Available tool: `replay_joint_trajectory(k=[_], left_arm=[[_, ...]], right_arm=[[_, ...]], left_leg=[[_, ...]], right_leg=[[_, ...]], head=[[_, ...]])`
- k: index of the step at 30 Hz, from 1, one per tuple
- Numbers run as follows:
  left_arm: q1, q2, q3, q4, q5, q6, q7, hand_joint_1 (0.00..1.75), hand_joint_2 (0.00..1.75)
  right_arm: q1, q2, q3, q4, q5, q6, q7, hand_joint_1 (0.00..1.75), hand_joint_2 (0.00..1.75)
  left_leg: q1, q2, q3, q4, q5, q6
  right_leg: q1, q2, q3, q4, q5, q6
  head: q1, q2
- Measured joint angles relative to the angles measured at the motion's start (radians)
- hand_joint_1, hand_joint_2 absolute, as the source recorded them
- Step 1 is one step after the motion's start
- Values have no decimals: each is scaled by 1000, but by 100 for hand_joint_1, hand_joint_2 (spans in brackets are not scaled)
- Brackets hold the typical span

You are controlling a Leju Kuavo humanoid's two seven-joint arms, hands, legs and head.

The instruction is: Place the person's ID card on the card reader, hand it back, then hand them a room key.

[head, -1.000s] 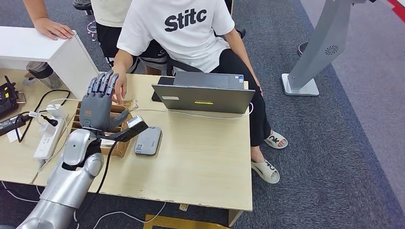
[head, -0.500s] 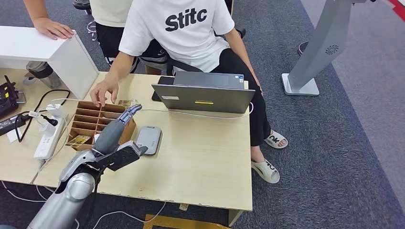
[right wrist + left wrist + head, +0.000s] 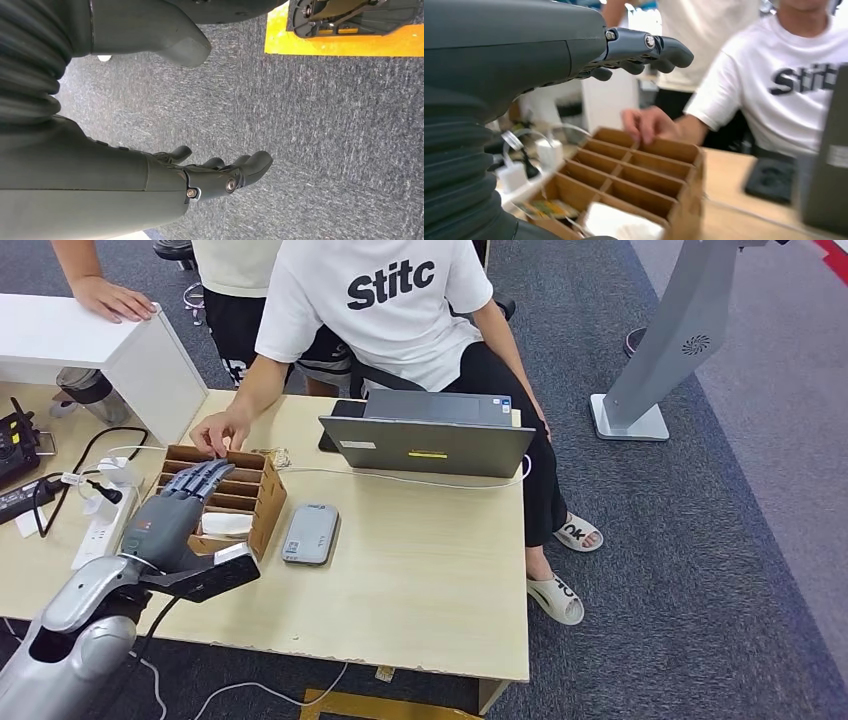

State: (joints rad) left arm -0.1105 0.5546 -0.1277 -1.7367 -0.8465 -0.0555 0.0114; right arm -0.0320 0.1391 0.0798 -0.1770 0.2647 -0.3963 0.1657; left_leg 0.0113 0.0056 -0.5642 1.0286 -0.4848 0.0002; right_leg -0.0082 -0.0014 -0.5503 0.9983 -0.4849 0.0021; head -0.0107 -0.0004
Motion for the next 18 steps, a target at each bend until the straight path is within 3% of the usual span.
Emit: replay_joint_trajectory(k=[5, 18], left_arm=[[0, 6, -4, -7, -80, 13, 40, 0, 175], [-3, 33, -17, 0, -92, -23, 63, 0, 175]], right_arm=[[0, 5, -8, 0, 3, -1, 4, 0, 175], [0, 7, -19, 0, 18, 0, 9, 0, 175]], left_leg=[[0, 0, 0, 0, 0, 0], [0, 0, 0, 0, 0, 0]], right_leg=[[0, 0, 0, 0, 0, 0], [0, 0, -1, 0, 0, 0]], head=[[0, 0], [0, 0]])
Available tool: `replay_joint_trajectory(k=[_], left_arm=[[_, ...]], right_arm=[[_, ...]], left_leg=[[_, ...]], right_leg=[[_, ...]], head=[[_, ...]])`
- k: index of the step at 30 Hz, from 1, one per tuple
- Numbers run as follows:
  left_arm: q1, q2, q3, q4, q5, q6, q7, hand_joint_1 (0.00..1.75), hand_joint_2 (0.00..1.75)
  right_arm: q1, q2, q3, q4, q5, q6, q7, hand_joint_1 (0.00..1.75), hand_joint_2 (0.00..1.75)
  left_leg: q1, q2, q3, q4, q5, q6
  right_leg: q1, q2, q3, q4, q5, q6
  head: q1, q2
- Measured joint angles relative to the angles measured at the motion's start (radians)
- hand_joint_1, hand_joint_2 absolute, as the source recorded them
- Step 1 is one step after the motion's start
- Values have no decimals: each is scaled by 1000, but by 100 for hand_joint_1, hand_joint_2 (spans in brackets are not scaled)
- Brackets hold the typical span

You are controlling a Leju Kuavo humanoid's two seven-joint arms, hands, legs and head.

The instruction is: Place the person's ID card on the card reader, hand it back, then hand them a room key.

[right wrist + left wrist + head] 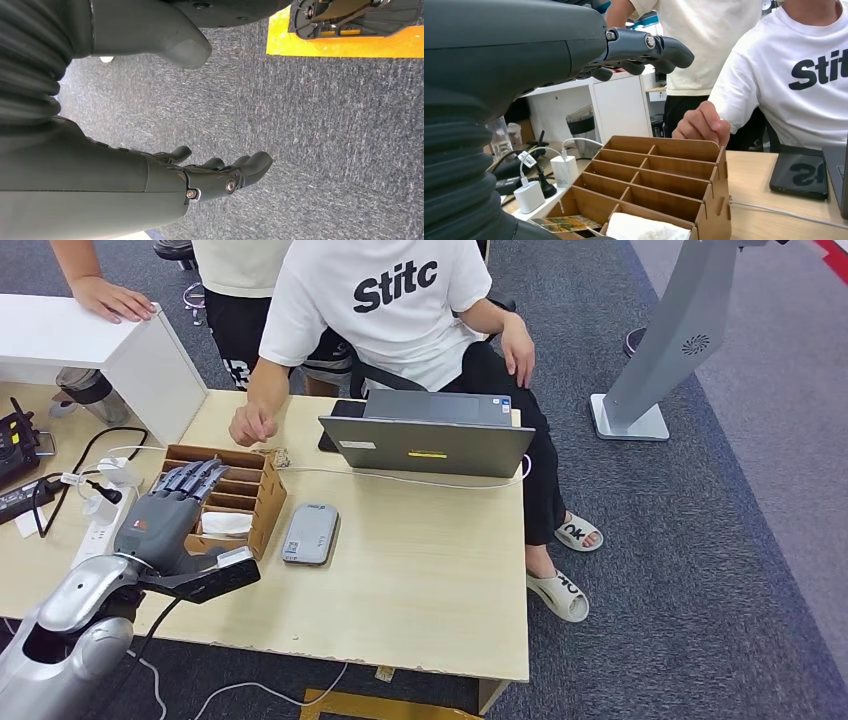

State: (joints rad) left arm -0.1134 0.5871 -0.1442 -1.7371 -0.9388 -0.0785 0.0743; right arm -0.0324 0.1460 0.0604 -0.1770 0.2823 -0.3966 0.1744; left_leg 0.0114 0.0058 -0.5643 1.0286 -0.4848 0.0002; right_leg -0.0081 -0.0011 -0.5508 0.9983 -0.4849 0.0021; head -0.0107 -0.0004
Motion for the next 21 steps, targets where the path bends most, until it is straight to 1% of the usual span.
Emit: replay_joint_trajectory(k=[12, 21], left_arm=[[-1, 14, -1, 29, 1, -21, 18, 0, 175], [-8, 14, -4, 80, -4, -26, 35, 0, 175]], right_arm=[[0, 0, -1, 0, 4, 3, 2, 0, 175], [0, 0, -1, 0, 15, 7, 4, 0, 175]], left_leg=[[0, 0, 0, 0, 0, 0], [0, 0, 0, 0, 0, 0]], right_leg=[[0, 0, 0, 0, 0, 0], [0, 0, 0, 0, 0, 0]], head=[[0, 0], [0, 0]])
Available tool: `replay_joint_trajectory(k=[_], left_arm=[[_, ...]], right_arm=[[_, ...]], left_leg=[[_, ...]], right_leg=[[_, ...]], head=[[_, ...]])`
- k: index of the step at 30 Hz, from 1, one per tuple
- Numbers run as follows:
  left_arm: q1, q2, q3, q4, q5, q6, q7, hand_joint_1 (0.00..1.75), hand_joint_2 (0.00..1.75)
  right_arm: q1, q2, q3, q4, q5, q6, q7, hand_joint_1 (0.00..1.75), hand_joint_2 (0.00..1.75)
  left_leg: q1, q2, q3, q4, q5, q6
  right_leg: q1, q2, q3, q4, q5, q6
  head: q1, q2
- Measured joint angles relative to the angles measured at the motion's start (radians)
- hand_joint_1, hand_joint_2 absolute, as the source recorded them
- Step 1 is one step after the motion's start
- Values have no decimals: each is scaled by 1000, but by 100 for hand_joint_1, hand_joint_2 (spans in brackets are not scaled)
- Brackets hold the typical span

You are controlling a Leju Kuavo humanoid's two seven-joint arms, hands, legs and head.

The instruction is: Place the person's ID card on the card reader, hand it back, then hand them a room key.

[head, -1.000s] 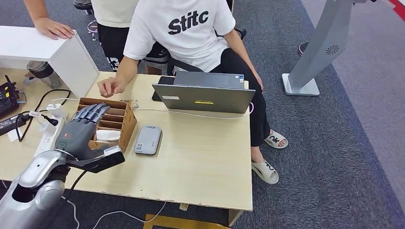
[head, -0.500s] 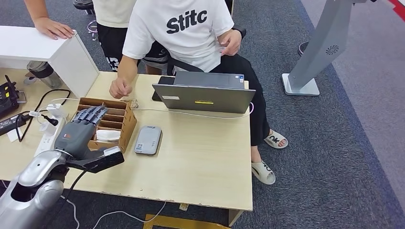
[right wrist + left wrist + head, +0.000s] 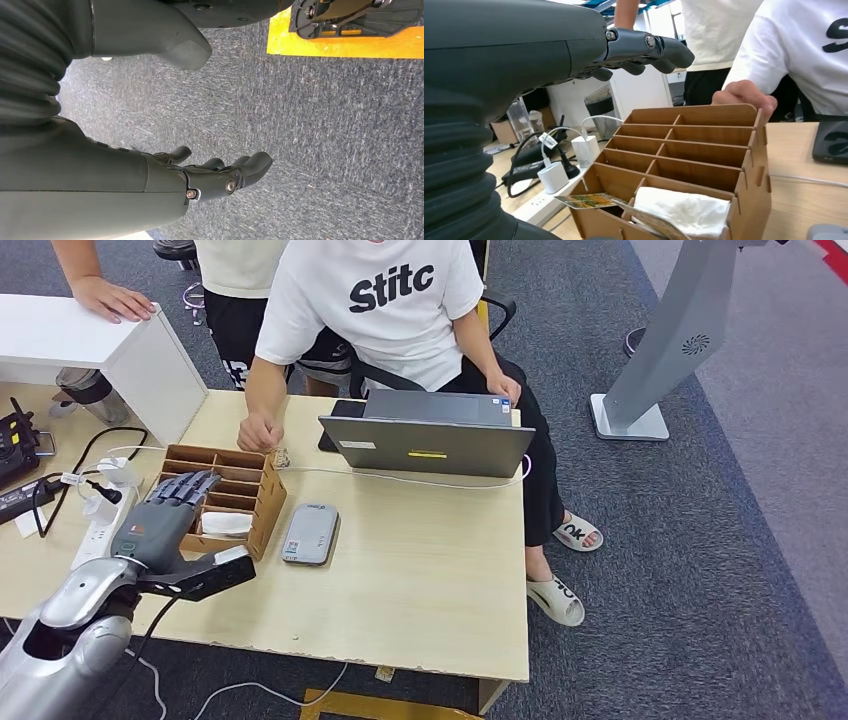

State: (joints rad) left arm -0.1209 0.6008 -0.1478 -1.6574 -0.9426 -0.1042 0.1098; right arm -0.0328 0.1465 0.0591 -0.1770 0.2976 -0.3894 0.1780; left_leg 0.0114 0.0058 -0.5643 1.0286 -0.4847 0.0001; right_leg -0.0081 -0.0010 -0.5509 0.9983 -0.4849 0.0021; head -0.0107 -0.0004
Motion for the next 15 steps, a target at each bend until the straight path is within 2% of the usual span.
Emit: replay_joint_trajectory(k=[15], left_arm=[[-6, -16, 0, 82, -23, 17, 17, 0, 175]], right_arm=[[0, 0, 0, 0, 14, 2, 3, 0, 175]], left_leg=[[0, 0, 0, 0, 0, 0]], right_leg=[[0, 0, 0, 0, 0, 0]], head=[[0, 0]])
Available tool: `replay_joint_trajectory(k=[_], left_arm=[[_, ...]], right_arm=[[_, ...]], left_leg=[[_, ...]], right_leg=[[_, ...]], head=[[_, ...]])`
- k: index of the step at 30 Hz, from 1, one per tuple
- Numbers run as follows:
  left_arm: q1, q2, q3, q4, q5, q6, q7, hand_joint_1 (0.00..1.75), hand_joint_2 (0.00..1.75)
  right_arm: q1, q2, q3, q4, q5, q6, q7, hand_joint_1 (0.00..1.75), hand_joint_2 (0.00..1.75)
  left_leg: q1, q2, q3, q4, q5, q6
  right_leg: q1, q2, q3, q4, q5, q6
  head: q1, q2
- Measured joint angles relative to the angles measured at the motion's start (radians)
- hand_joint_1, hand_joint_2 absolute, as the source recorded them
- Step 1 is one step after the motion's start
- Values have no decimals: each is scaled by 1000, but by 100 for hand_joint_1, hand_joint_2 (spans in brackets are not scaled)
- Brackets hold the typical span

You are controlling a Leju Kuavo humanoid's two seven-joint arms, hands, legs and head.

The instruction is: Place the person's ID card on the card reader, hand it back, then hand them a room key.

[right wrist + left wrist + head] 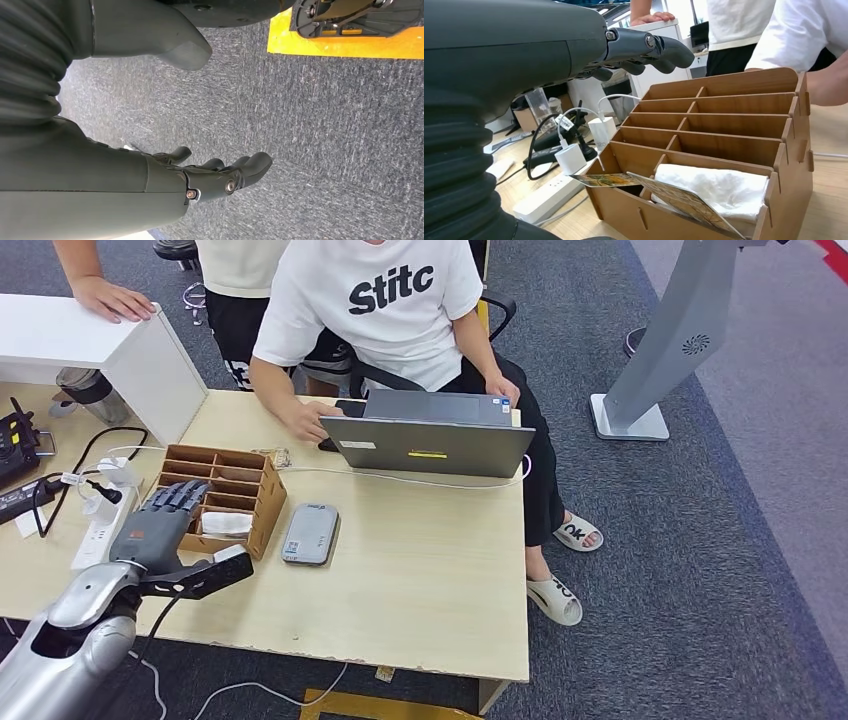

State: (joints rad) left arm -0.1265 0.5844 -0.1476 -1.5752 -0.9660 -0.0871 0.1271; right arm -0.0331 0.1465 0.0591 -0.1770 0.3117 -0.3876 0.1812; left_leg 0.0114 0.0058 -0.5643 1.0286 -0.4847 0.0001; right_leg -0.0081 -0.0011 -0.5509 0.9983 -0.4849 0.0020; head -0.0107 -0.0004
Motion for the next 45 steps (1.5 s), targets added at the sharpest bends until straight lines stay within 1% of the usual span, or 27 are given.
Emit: replay_joint_trajectory(k=[26, 27, 28, 29, 32, 33, 36, 38, 41, 45], left_arm=[[-44, -87, -7, 136, -79, 54, -10, 0, 175], [-45, -89, -8, 139, -80, 55, -10, 3, 175], [-45, -91, -9, 141, -81, 55, -11, 8, 175], [-46, -92, -9, 143, -82, 56, -11, 23, 175], [-46, -97, -11, 148, -83, 57, -12, 114, 175], [-46, -98, -11, 150, -83, 57, -12, 137, 175], [-46, -101, -12, 155, -84, 59, -12, 160, 175], [-46, -102, -13, 158, -85, 61, -12, 167, 175], [-46, -106, -14, 164, -88, 65, -13, 173, 175], [-49, -110, -14, 168, -90, 75, -15, 173, 175]], right_arm=[[-1, 0, 0, 0, 34, 6, 7, 0, 175], [-1, 0, 0, 0, 35, 6, 7, 0, 175], [-1, 0, 0, 0, 35, 7, 7, 0, 175], [-1, 0, 0, 0, 36, 8, 8, 0, 175], [-1, 0, 0, 0, 40, 10, 10, 0, 175], [-1, 0, 0, 0, 41, 10, 10, 0, 175], [-1, 0, 0, 0, 44, 12, 10, 0, 175], [-1, 0, 0, 0, 44, 13, 10, 0, 175], [-2, 0, 0, 0, 45, 13, 10, 0, 175], [-2, 0, 0, 0, 46, 13, 10, 0, 175]], left_leg=[[0, 0, 0, 0, 0, 0], [0, 0, 0, 0, 0, 0], [0, 0, 0, 0, 0, 0], [0, 0, 0, 0, 0, 0], [0, 0, 0, 0, 0, 0], [0, 0, 0, 0, 0, 0], [0, 0, 0, 0, 0, 0], [0, 0, 0, 0, 0, 0], [0, 0, 0, 0, 0, 0], [0, 0, 0, 0, 0, 0]], right_leg=[[0, 0, 0, 0, 0, 0], [0, 0, 0, 0, 0, 0], [0, 0, 0, 0, 0, 0], [0, 0, 0, 0, 0, 0], [0, 0, 0, 0, 0, 0], [0, 0, 0, 0, 0, 0], [0, 0, 0, 0, 0, 0], [0, 0, 0, 0, 0, 0], [0, 0, 0, 0, 0, 0], [0, 0, 0, 0, 0, 0]], head=[[0, 0], [0, 0], [0, 0], [0, 0], [0, 0], [0, 0], [0, 0], [0, 0], [0, 0], [0, 0]])
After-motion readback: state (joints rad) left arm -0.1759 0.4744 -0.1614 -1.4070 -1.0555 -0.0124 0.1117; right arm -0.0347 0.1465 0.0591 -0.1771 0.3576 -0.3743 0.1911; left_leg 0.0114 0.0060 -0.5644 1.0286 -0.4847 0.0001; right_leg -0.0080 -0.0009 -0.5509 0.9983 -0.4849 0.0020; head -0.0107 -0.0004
